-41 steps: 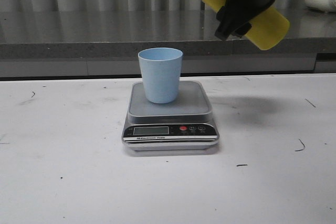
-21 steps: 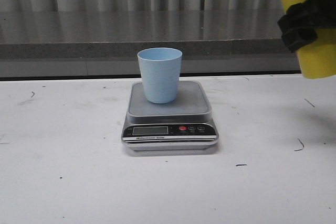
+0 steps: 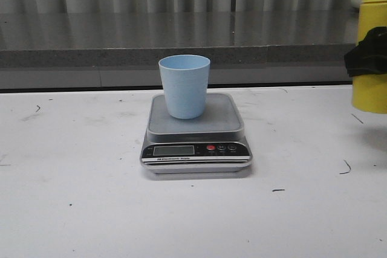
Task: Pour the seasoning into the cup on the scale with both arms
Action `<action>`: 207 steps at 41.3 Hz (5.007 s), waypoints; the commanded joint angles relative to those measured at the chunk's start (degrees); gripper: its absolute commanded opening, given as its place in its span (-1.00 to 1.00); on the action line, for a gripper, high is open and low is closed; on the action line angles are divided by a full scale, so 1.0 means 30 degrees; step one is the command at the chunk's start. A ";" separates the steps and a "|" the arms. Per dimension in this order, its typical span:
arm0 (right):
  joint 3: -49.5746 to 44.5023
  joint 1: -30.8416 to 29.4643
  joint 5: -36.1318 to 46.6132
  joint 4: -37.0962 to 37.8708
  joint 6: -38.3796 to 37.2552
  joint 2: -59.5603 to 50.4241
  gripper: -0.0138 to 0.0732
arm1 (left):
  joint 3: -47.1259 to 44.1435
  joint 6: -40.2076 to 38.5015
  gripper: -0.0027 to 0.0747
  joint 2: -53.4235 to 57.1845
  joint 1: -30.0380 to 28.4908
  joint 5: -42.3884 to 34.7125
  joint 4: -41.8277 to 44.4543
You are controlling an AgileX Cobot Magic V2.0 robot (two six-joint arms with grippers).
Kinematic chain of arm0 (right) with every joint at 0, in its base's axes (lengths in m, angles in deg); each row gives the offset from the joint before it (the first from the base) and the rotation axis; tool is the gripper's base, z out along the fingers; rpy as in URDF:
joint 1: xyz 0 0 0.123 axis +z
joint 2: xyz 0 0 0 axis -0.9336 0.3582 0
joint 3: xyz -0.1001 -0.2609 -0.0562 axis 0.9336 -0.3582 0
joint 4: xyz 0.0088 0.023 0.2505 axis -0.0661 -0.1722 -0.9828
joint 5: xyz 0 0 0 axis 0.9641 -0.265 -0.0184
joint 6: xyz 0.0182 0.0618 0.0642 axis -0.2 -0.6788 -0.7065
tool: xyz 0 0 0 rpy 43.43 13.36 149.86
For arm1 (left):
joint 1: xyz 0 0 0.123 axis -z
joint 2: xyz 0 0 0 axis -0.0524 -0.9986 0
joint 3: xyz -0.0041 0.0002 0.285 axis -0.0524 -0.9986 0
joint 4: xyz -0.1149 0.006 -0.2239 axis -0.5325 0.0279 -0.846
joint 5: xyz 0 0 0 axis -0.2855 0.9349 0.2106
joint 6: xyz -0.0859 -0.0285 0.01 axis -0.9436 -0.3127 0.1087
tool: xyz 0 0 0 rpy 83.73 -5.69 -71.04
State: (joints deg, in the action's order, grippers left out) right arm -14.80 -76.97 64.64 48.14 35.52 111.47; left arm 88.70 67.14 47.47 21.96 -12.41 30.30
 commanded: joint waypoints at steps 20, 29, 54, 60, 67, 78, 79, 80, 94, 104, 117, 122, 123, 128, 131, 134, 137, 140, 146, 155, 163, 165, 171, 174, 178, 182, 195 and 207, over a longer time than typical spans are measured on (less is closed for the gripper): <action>0.0458 0.0973 1.0216 -0.8391 0.6131 0.4387 0.10 | 0.0509 -0.0093 0.07 -0.0033 -0.0048 -0.1306 0.0092; 0.0497 0.0973 1.1043 -0.8397 0.6845 0.5784 0.10 | 0.0509 -0.0093 0.07 -0.0033 -0.0048 -0.1306 0.0092; 0.0283 0.0973 0.8507 -0.8397 0.8235 0.5361 0.66 | 0.0509 -0.0093 0.07 -0.0033 -0.0048 -0.1306 0.0092; -0.0237 0.0973 0.6069 -0.8397 0.8235 0.3924 0.66 | 0.0509 -0.0093 0.07 -0.0033 -0.0048 -0.1306 0.0092; -0.1352 0.0973 0.3678 -0.8397 0.7700 0.1733 0.66 | 0.0509 -0.0093 0.07 -0.0033 -0.0048 -0.1306 0.0092; -0.2226 0.1206 -0.3866 -0.8310 0.5122 -0.2464 0.66 | 0.0509 -0.0093 0.07 -0.0033 -0.0048 -0.1312 0.0092; -0.2226 0.1305 -0.5274 -0.8310 0.4787 -0.3012 0.66 | 0.0509 -0.0093 0.07 -0.0033 -0.0048 -0.1312 0.0092; -0.2209 0.1432 -0.6239 -0.8310 0.4488 -0.3405 0.66 | 0.0509 -0.0093 0.07 -0.0033 -0.0048 -0.1312 0.0092; -0.2188 0.5088 -1.7145 -0.8854 0.4351 -0.9757 0.66 | 0.0509 -0.0093 0.07 -0.0033 -0.0048 -0.1312 0.0092; -0.2086 0.6891 -2.1717 -0.9756 0.4351 -1.4412 0.66 | 0.0509 -0.0093 0.07 -0.0033 -0.0048 -0.1312 0.0092; -0.0429 0.8407 -2.7303 -1.0173 0.5603 -1.9031 0.66 | 0.0509 -0.0093 0.07 -0.0033 -0.0048 -0.1312 0.0092; -0.0046 0.8435 -2.8301 -1.0173 0.6207 -1.9883 0.66 | 0.0509 -0.0093 0.07 -0.0033 -0.0048 -0.1312 0.0092; 0.0002 0.8435 -2.8406 -1.0173 0.6280 -2.0051 0.66 | 0.0509 -0.0093 0.07 -0.0033 -0.0048 -0.1312 0.0092; 0.0070 0.8435 -2.8903 -1.0455 0.7083 -2.0743 0.66 | 0.0509 -0.0093 0.07 -0.0033 -0.0048 -0.1312 0.0092; 0.0070 0.8435 -2.8985 -1.1029 0.7846 -2.1202 0.66 | 0.0509 -0.0093 0.07 -0.0033 -0.0048 -0.1312 0.0092; 0.0070 0.8435 -2.8793 -1.1564 0.8173 -2.1605 0.66 | 0.0509 -0.0093 0.07 -0.0033 -0.0048 -0.1348 0.0092; 0.0070 0.8435 -2.8563 -1.1963 0.8274 -2.1929 0.66 | 0.0509 -0.0093 0.07 -0.0033 -0.0048 -0.1601 0.0092; 0.0070 0.8435 -2.8421 -1.2005 0.8274 -2.2133 0.66 | 0.0509 -0.0093 0.07 -0.0033 -0.0048 -0.1970 0.0092; 0.0070 0.8435 -2.8160 -1.1988 0.8274 -2.2176 0.66 | 0.0509 -0.0093 0.07 -0.0033 -0.0048 -0.2101 0.0092; 0.0070 0.8435 -2.7303 -1.1988 0.8274 -2.2176 0.65 | 0.0509 -0.0093 0.07 -0.0033 -0.0048 -0.2129 0.0092; 0.0070 0.8435 -2.7032 -1.1988 0.8274 -2.2176 0.17 | 0.0509 -0.0093 -0.35 -0.0033 -0.0048 -0.2095 0.0092; 0.0070 0.8435 -2.7032 -1.1988 0.8274 -2.2176 0.00 | 0.0509 -0.0093 -0.51 -0.0033 -0.0048 -0.2095 0.0092; 0.0070 0.8435 -2.7032 -1.1988 0.8274 -2.2176 -0.57 | 0.0509 -0.0093 -0.98 -0.0033 -0.0048 -0.2095 0.0092; 0.0070 0.8435 -2.7032 -1.1988 0.8274 -2.2176 -0.77 | 0.0509 -0.0093 -0.98 -0.0033 -0.0048 -0.2095 0.0092; 0.0070 0.8435 -2.7050 -1.1988 0.8274 -2.2176 -0.83 | 0.0509 -0.0093 -0.98 -0.0033 -0.0048 -0.2095 0.0092; 0.0070 0.8435 -2.7050 -1.1988 0.8274 -2.2176 -0.84 | 0.0509 -0.0093 -0.98 -0.0033 -0.0048 -0.2095 0.0092; 0.0070 0.8435 -2.7050 -1.1988 0.8274 -2.2176 -0.84 | 0.0416 -0.0093 -0.98 0.0178 0.0004 -0.2220 0.0021; 0.0070 0.8435 -2.7050 -1.1988 0.8274 -2.2176 -0.84 | -0.2377 -0.0093 -0.98 0.3560 -0.3430 -0.4292 -0.0052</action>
State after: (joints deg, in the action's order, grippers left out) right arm -16.63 -51.62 -20.45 11.60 59.80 44.61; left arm 82.89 67.14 55.05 15.43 -18.33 30.09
